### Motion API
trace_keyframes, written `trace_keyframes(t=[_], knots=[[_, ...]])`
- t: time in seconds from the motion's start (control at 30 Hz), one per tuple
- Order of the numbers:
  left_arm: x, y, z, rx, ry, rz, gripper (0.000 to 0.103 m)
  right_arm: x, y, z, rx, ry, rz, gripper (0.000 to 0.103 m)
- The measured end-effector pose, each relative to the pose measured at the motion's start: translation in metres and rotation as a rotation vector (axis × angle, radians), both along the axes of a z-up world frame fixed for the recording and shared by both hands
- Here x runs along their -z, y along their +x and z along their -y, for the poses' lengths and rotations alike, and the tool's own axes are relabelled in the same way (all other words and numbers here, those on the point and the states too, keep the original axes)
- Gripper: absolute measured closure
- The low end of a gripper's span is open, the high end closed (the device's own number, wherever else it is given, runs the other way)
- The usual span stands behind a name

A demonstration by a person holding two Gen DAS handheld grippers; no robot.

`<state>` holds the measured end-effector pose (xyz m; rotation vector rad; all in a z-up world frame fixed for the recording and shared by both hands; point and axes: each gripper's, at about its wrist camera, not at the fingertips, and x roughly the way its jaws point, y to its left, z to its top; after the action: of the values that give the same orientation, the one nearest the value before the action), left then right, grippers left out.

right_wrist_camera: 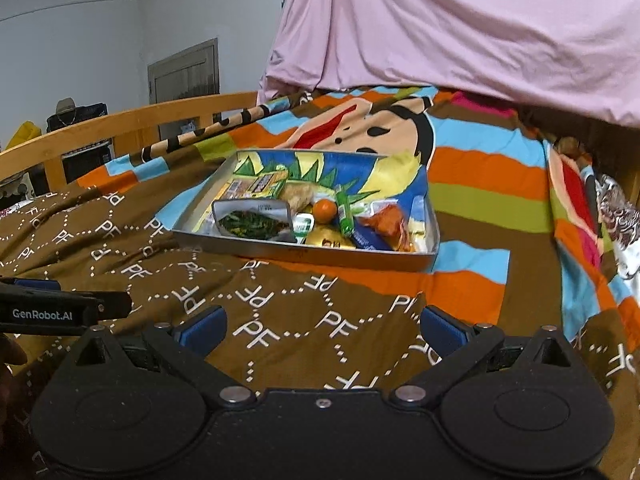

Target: Organize snacks

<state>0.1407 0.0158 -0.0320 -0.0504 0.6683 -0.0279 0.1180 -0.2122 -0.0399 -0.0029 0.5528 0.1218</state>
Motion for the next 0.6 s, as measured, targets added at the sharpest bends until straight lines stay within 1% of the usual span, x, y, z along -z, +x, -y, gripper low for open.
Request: trace_keyframes(t=[0.13,0.23,0.6], knots=[[0.005,0.002,0.002,0.006,0.009,-0.018,0.0,0.007,0.003,0.0,-0.008,0.004,-0.012,0.001],[0.008,0.001,0.0,0.016,-0.009,-0.025,0.0,0.011,0.005,0.001,-0.002,0.007,-0.032,0.001],[0.012,0.0,-0.003,0.0,0.01,-0.034,0.0,0.017,0.007,-0.001,-0.018,0.016,-0.057,0.001]])
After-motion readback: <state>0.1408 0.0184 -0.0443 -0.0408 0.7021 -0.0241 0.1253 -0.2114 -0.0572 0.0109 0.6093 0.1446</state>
